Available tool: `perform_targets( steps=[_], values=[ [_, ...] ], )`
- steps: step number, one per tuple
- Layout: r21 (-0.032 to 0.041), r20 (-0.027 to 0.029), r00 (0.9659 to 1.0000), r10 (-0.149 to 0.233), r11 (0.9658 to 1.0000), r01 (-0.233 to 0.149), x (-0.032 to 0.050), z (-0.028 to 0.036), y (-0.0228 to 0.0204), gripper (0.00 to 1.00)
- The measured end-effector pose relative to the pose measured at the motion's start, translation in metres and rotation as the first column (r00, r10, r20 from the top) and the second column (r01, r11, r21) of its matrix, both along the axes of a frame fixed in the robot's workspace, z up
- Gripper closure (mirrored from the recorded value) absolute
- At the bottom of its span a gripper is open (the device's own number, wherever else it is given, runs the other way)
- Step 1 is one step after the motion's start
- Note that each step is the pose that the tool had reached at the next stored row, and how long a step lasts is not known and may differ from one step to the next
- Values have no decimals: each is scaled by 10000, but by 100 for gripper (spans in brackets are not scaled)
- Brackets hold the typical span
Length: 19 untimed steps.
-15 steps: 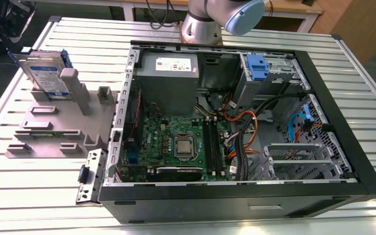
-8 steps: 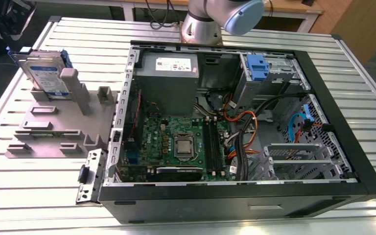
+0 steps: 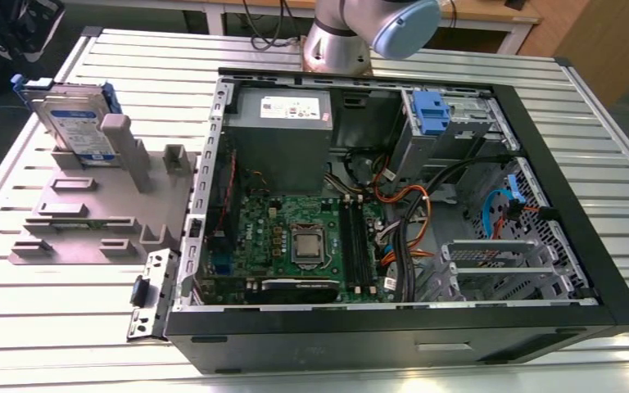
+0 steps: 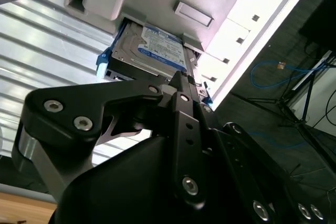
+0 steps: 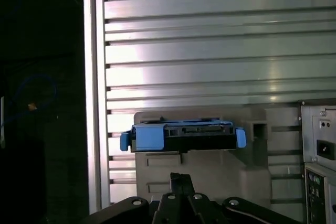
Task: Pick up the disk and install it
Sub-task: 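Reach for the disk, then pick up the disk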
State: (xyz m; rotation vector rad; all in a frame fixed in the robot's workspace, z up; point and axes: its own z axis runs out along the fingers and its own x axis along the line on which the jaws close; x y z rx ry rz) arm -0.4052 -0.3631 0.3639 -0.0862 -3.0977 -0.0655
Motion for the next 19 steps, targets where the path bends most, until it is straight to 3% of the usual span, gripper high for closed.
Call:
perform_targets(
  steps=[5,11,19],
  values=[
    [1,1,9999,106,9999,-106,-34,-15,93,89],
    [0,0,9999,117,9999,-117,-149,-39,180,89],
    [-1,-1,9999,127,9999,-127,-167,-51,193,89]
  ],
)
